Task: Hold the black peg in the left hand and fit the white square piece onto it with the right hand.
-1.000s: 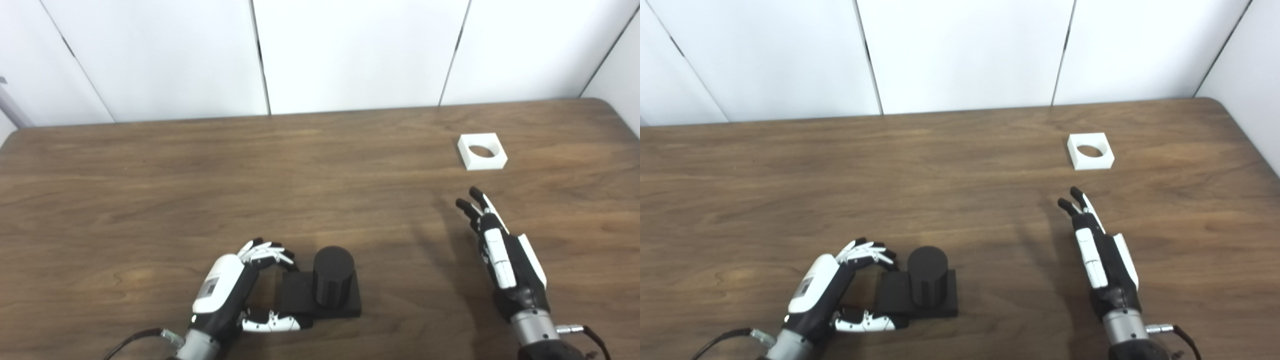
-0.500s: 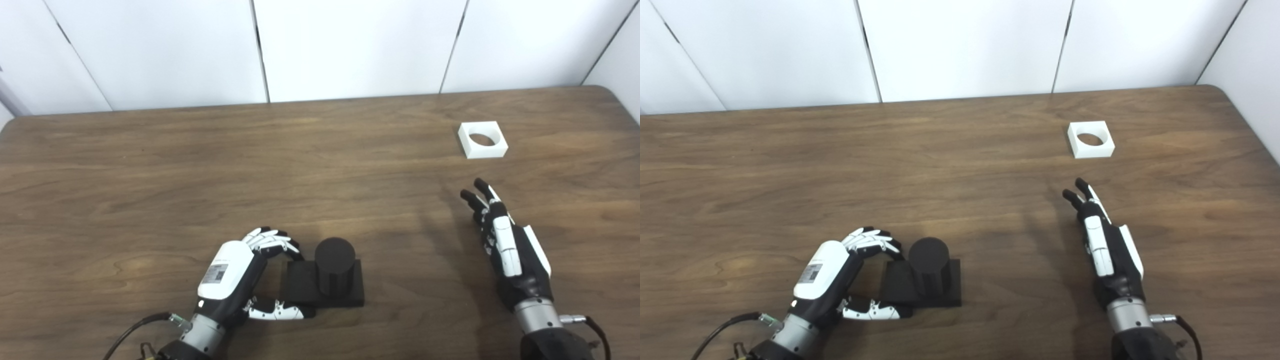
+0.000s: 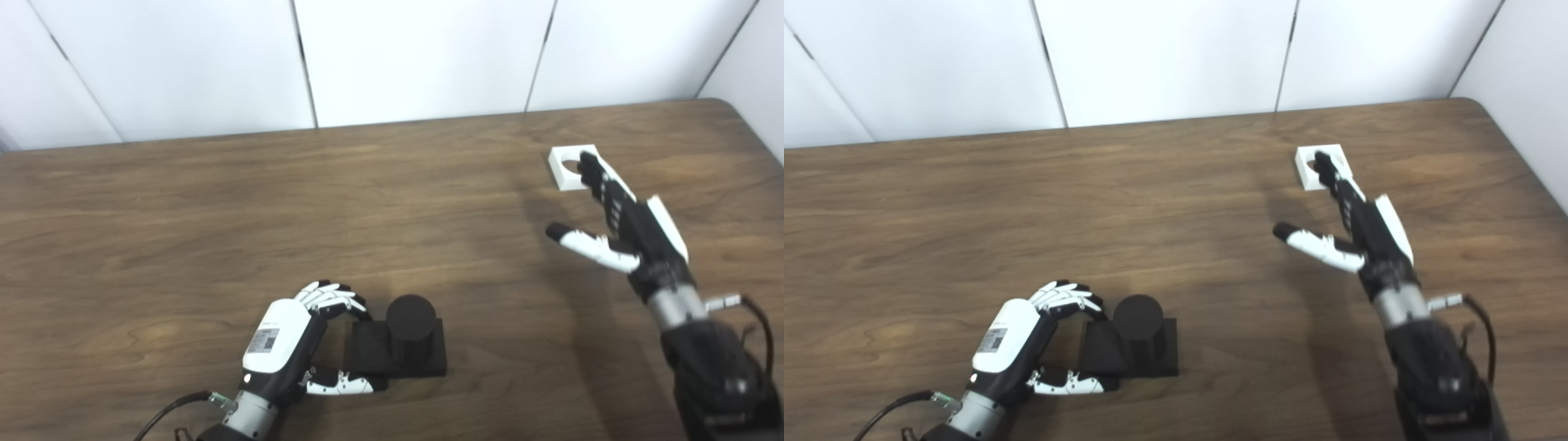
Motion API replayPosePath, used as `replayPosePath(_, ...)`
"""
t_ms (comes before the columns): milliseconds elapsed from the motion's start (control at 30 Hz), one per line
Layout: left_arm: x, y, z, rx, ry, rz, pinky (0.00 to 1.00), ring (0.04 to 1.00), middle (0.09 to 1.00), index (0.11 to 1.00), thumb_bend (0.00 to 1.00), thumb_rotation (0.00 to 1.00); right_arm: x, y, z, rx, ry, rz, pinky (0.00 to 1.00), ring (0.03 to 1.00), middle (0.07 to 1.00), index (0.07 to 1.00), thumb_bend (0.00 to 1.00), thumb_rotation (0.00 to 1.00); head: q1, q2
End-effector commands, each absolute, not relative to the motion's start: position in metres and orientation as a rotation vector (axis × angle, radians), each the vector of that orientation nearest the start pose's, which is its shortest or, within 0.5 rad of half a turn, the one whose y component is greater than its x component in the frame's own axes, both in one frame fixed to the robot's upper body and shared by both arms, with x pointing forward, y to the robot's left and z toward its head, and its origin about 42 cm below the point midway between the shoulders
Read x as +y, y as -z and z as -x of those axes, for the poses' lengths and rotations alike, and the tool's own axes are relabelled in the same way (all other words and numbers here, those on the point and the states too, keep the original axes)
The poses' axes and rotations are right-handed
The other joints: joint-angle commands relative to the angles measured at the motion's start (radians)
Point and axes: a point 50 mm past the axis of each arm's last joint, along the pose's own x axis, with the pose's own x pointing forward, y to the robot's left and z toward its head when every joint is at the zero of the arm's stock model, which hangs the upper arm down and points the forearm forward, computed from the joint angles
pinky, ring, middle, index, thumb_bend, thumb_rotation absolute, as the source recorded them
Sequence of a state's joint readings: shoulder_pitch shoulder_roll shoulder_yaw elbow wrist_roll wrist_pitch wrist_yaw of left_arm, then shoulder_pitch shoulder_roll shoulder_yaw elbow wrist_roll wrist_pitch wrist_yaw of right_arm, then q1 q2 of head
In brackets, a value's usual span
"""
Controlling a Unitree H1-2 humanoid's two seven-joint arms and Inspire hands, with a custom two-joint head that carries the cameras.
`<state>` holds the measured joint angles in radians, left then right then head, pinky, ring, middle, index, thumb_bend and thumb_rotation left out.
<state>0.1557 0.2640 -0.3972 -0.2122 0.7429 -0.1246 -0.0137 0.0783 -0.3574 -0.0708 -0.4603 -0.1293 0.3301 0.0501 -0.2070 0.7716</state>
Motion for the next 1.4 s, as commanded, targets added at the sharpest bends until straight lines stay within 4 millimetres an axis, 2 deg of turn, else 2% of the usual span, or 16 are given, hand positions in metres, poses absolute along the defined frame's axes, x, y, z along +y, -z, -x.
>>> replayPosePath(0,0.178,-0.089,-0.200,-0.189,0.517,-0.922,0.88,0.810,0.740,0.484,0.52,0.05,-0.327,-0.231,-0.266,-0.124,0.047,0.651,1.00,0.999,0.975,0.955,0.83,0.37,0.001,0.000)
replayPosePath(100,0.179,-0.089,-0.201,-0.185,0.520,-0.923,0.87,0.810,0.739,0.484,0.52,0.05,-0.338,-0.247,-0.286,-0.112,0.030,0.800,1.00,1.000,0.985,0.949,0.88,0.37,-0.020,-0.015)
replayPosePath(200,0.181,-0.087,-0.200,-0.175,0.522,-0.920,0.88,0.810,0.741,0.484,0.52,0.05,-0.348,-0.260,-0.308,-0.107,0.017,0.918,0.97,1.000,0.995,0.936,0.91,0.32,-0.032,-0.028)
replayPosePath(267,0.182,-0.086,-0.200,-0.169,0.524,-0.907,0.88,0.809,0.741,0.484,0.52,0.05,-0.350,-0.265,-0.319,-0.102,0.021,0.959,0.93,1.000,0.993,0.919,0.94,0.26,-0.043,-0.036)
replayPosePath(400,0.185,-0.085,-0.198,-0.169,0.526,-0.903,0.87,0.807,0.737,0.484,0.52,0.05,-0.354,-0.279,-0.345,-0.080,0.021,1.062,0.88,1.000,0.985,0.896,0.97,0.21,-0.083,-0.057)
replayPosePath(567,0.187,-0.084,-0.199,-0.169,0.523,-0.885,0.86,0.804,0.734,0.484,0.52,0.05,-0.358,-0.299,-0.377,-0.017,-0.017,1.281,0.97,1.000,0.980,0.848,0.98,0.20,-0.119,-0.082)
replayPosePath(667,0.188,-0.083,-0.199,-0.169,0.524,-0.882,0.87,0.806,0.736,0.484,0.52,0.05,-0.362,-0.310,-0.393,0.034,-0.049,1.356,1.00,1.000,0.982,0.831,0.99,0.18,-0.123,-0.085)
replayPosePath(1067,0.188,-0.082,-0.198,-0.171,0.521,-0.869,0.87,0.809,0.739,0.484,0.52,0.05,-0.372,-0.315,-0.432,0.153,-0.086,1.490,0.99,1.000,0.956,0.791,0.97,0.15,-0.114,-0.090)
replayPosePath(1367,0.186,-0.084,-0.198,-0.180,0.516,-0.870,0.87,0.806,0.735,0.484,0.52,0.05,-0.369,-0.312,-0.445,0.254,-0.139,1.561,0.99,1.000,0.951,0.808,0.98,0.20,-0.111,-0.091)
